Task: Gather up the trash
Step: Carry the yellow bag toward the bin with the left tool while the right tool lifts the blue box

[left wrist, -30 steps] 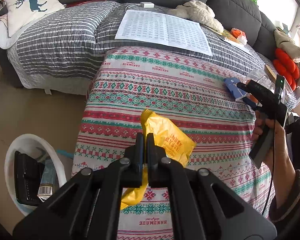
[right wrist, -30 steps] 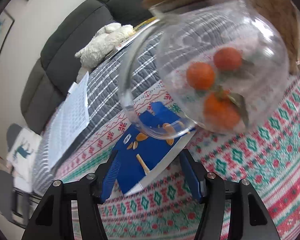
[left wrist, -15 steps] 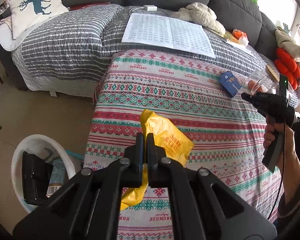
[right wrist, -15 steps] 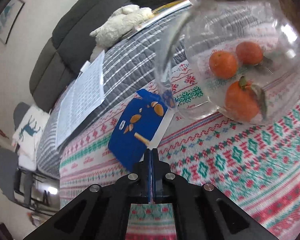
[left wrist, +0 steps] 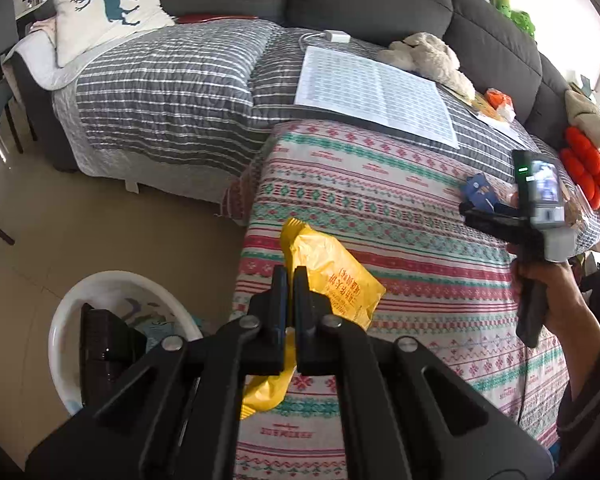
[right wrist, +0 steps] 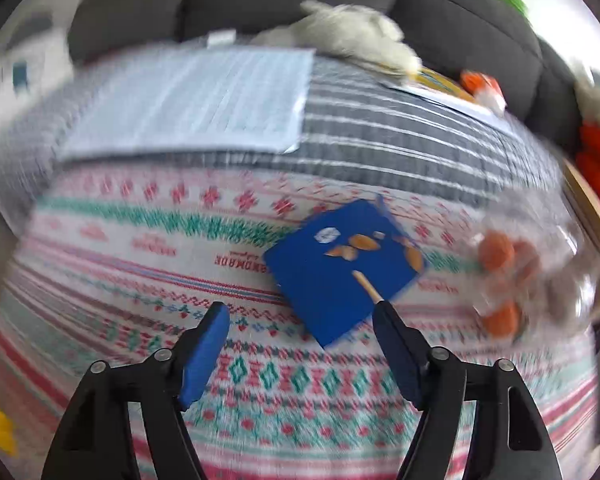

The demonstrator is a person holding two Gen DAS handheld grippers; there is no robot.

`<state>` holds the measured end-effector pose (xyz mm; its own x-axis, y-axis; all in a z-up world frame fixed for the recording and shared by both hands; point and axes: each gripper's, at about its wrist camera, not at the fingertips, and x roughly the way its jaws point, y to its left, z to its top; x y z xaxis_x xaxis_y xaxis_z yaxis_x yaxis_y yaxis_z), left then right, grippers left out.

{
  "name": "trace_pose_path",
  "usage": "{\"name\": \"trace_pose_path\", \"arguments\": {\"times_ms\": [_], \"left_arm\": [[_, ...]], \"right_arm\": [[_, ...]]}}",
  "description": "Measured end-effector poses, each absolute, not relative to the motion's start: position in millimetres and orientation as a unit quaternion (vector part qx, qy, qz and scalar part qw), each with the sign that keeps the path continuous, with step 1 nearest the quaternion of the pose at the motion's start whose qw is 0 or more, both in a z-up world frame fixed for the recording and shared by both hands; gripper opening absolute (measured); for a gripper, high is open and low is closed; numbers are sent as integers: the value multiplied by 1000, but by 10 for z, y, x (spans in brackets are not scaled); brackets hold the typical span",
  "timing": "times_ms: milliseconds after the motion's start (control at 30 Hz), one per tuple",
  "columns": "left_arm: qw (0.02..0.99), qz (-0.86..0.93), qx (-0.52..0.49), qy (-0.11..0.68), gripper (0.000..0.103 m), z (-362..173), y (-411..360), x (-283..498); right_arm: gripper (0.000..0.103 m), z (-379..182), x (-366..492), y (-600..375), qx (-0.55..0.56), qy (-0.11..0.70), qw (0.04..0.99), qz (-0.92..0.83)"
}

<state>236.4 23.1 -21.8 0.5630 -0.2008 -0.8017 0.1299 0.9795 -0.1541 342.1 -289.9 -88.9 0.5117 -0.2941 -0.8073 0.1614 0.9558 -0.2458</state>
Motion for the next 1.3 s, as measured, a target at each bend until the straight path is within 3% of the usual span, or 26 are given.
{"name": "trace_pose_path", "arguments": {"times_ms": [133, 267, 333, 433, 467, 500, 600, 900, 1300], "left_arm": [[883, -91, -39, 458, 4, -240, 273, 2388], [883, -90, -24, 461, 4, -282, 237, 2372], [883, -93, -18, 461, 4, -287, 207, 2360], [886, -93, -10, 454, 4, -267, 176, 2340], [887, -92, -9, 453, 4, -258, 176, 2332], [888, -90, -10, 451, 4, -244, 181, 2318], [889, -86, -14, 449, 4, -208, 214, 2282], [897, -84, -41, 431, 4, 7, 332, 2131], [898, -100, -91, 419, 4, 288, 374, 1788]], "right_arm": [[80, -1050, 3589, -2859, -120, 465, 862, -161], [80, -1068, 3681, -3047, -66, 466, 867, -163], [75, -1054, 3708, -3123, -51, 463, 868, -173], [45, -1038, 3730, -3103, -57, 464, 870, -159], [25, -1035, 3736, -3044, -74, 465, 868, -157], [16, -1008, 3737, -2966, -90, 467, 865, -158], [7, -1012, 3699, -2970, -101, 475, 855, -183], [1, -605, 3098, -3161, -36, 475, 862, -172], [1, 83, 1860, -3375, 175, 479, 857, -66]]}}
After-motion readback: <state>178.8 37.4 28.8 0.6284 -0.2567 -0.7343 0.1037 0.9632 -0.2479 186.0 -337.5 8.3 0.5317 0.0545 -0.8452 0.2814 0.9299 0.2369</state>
